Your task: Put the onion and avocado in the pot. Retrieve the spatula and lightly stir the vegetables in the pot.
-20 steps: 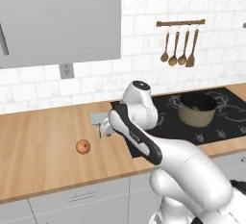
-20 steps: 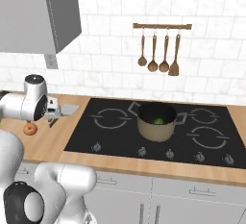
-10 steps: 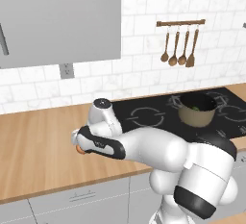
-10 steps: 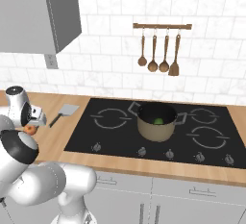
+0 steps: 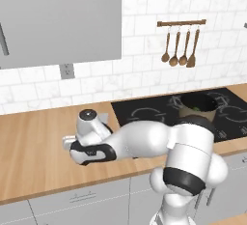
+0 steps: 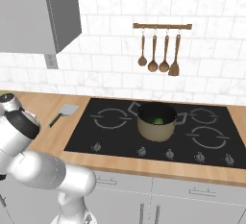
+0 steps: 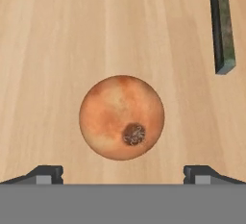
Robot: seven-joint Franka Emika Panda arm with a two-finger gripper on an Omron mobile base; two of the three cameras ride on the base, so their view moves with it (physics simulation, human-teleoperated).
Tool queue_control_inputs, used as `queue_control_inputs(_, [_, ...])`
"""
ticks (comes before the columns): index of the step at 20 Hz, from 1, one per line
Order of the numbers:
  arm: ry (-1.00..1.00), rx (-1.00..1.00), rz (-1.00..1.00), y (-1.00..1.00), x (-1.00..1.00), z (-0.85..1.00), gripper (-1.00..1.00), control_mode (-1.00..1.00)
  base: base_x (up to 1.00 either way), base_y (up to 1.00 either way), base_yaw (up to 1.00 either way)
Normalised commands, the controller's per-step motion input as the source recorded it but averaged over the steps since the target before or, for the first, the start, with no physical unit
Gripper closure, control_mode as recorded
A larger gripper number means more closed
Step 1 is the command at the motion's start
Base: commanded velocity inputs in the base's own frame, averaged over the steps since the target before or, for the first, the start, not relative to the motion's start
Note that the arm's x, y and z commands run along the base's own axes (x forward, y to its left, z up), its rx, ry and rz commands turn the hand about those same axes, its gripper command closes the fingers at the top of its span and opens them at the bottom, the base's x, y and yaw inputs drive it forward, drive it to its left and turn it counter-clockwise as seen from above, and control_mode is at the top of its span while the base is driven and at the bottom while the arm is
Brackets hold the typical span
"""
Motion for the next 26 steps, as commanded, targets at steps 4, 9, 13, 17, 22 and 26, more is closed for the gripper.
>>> queue_control_inputs(4, [0.00, -0.04, -0.10, 0.00, 0.17, -0.25, -1.00, -1.00, 0.00, 0.00, 0.00])
queue_control_inputs(9, [-0.01, -0.01, -0.03, 0.00, 0.19, -0.03, -1.00, -1.00, 0.00, 0.00, 0.00])
queue_control_inputs(13, [0.00, 0.00, 0.00, 0.00, 0.31, -0.06, -1.00, -1.00, 0.00, 0.00, 0.00])
queue_control_inputs(17, [0.00, 0.00, 0.00, -0.01, 0.03, -0.11, -1.00, -1.00, 0.00, 0.00, 0.00])
queue_control_inputs(22, [0.00, 0.00, 0.00, -0.14, -0.05, -0.01, 1.00, -1.00, 0.00, 0.00, 0.00])
queue_control_inputs(26, [-0.05, 0.00, 0.03, -0.48, -0.49, 0.60, 1.00, -1.00, 0.00, 0.00, 0.00])
